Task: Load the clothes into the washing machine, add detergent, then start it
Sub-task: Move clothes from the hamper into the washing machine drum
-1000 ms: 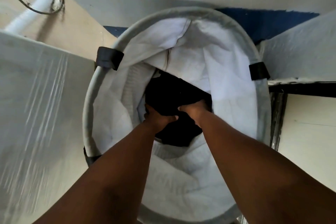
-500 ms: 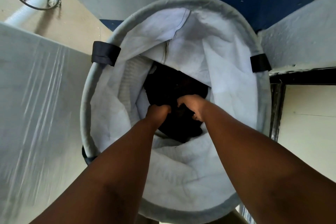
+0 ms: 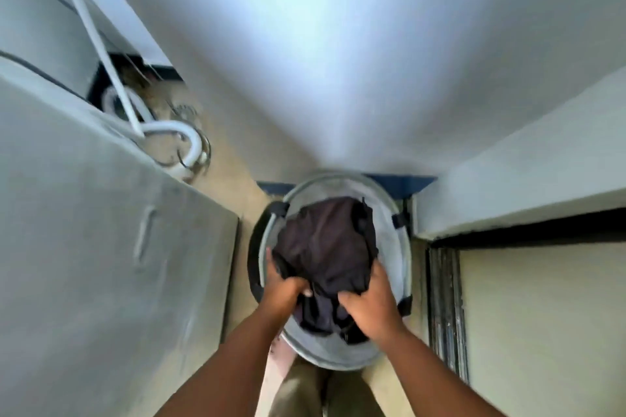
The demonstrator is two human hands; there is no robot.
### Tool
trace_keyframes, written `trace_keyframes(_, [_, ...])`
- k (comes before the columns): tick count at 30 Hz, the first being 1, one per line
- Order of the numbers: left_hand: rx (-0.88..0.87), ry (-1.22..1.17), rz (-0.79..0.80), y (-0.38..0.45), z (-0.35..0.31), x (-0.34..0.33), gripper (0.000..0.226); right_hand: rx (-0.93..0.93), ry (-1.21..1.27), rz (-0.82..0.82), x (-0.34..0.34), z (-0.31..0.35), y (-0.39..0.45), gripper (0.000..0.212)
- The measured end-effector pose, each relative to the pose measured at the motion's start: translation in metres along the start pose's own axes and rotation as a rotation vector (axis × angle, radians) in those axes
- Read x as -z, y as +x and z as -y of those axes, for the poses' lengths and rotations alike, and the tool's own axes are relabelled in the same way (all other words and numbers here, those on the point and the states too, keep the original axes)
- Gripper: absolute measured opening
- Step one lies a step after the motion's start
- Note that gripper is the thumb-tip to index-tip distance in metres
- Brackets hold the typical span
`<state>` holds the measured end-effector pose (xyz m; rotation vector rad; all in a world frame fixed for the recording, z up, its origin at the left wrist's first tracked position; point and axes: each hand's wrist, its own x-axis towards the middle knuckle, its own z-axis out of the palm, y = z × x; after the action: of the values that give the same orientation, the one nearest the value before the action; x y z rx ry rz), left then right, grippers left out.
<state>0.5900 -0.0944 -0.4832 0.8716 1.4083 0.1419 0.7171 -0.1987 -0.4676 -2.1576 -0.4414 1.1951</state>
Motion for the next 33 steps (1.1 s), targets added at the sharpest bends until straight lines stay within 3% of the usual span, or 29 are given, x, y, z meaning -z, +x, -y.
trace_keyframes(3, [-0.089,0.245,0.163,-0.061,-0.054,0.026,0.103,-0.056,0.046,0.066,0.032,0.057,-0.064,0.053])
trace_keyframes(7, [-0.154,0.493,0.241,-0.151,-0.127,0.058,0.051,-0.032,0.053,0.055,0.052,0.115,-0.129,0.042])
trace_keyframes(10, [-0.258,0.515,0.212,-0.218,-0.159,0.078,0.039,0.070,0.072,0.029,0.062,0.150,-0.175,0.015])
trace_keyframes(14, [-0.313,0.428,0.031,-0.301,-0.161,0.112,0.022,0.255,0.090,-0.030,0.074,0.190,-0.244,0.030])
trace_keyframes(23, [-0.574,0.188,-0.115,-0.487,-0.201,0.207,0.022,0.711,-0.012,-0.027,0.084,0.316,-0.408,0.021])
trace_keyframes(26, [-0.688,0.089,-0.186,-0.533,-0.221,0.253,0.022,0.817,0.011,-0.013,0.062,0.363,-0.451,0.029])
trace_keyframes(28, [-0.759,0.013,-0.249,-0.559,-0.230,0.287,0.022,0.880,0.059,0.017,0.038,0.393,-0.478,0.022])
trace_keyframes(33, [-0.885,-0.118,-0.377,-0.580,-0.239,0.380,0.018,1.004,0.131,0.094,-0.047,0.449,-0.516,0.041])
